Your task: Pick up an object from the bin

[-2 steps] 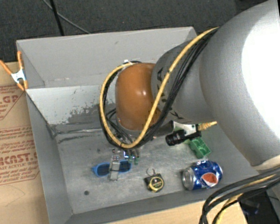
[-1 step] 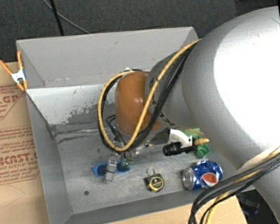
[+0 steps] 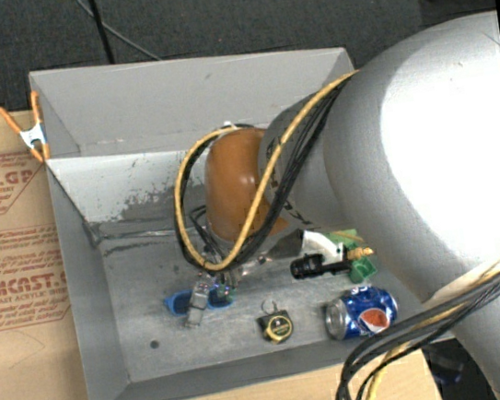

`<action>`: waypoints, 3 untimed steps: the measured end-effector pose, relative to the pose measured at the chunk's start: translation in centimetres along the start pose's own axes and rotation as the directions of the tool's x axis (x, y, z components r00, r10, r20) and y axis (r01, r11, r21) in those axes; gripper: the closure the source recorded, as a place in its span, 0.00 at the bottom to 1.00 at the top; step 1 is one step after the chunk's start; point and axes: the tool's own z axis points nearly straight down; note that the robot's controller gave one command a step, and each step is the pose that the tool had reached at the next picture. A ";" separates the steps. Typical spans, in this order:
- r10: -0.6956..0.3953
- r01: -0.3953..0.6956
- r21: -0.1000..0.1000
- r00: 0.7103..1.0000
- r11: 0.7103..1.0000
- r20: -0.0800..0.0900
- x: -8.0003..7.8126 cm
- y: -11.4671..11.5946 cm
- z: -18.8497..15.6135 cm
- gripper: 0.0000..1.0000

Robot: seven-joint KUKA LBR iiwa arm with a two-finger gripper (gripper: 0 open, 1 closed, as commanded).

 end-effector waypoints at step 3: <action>-0.002 0.002 -0.006 1.000 1.000 0.008 0.0 0.2 -7.7 1.00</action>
Offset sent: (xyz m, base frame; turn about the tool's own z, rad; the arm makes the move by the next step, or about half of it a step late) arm 0.0000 0.0000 0.0000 0.0000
